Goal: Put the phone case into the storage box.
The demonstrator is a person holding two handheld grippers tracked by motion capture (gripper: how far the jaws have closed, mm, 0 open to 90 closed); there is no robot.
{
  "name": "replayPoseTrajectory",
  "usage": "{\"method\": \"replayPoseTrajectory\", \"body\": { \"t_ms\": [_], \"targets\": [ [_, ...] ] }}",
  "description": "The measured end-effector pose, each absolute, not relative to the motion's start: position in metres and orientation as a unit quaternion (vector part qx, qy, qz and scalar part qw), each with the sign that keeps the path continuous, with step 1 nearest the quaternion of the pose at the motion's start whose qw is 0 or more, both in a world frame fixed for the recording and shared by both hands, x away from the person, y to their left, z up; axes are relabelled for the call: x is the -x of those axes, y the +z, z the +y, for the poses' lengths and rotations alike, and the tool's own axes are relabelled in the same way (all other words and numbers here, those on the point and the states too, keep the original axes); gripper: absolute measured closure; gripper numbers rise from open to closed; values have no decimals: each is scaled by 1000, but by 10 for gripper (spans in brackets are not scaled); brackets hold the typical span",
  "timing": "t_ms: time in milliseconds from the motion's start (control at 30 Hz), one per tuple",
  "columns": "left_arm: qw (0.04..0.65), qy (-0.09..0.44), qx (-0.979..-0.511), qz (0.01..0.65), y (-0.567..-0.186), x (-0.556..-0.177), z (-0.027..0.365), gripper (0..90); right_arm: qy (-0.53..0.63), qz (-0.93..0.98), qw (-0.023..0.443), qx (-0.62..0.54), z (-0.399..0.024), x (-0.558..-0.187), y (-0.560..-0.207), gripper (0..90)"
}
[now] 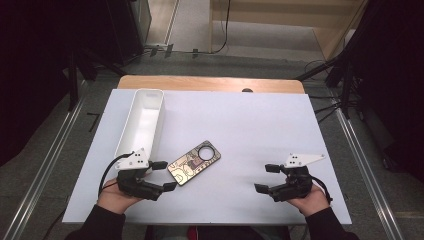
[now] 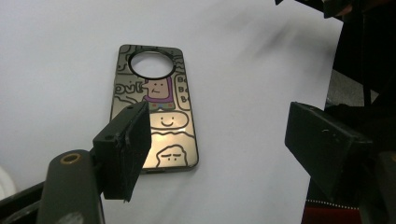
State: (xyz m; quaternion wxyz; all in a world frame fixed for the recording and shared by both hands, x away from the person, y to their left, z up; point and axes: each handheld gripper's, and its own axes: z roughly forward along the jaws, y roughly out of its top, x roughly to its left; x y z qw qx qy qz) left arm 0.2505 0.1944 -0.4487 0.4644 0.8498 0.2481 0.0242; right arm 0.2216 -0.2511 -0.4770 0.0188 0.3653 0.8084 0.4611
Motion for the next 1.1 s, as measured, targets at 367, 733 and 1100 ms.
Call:
{"method": "replayPoseTrajectory", "body": {
  "t_ms": [367, 733, 1100],
  "targets": [
    [468, 30, -846, 252, -440, -259, 183, 220, 460, 809, 18, -365, -251, -221, -477, 119],
    [468, 43, -847, 248, -435, -267, 170, 217, 462, 809, 18, -364, -251, -221, -477, 120],
    [469, 38, -846, 251, -435, -279, 159, 131, 461, 808, 15, -366, -252, -221, -477, 119]
  ]
}}
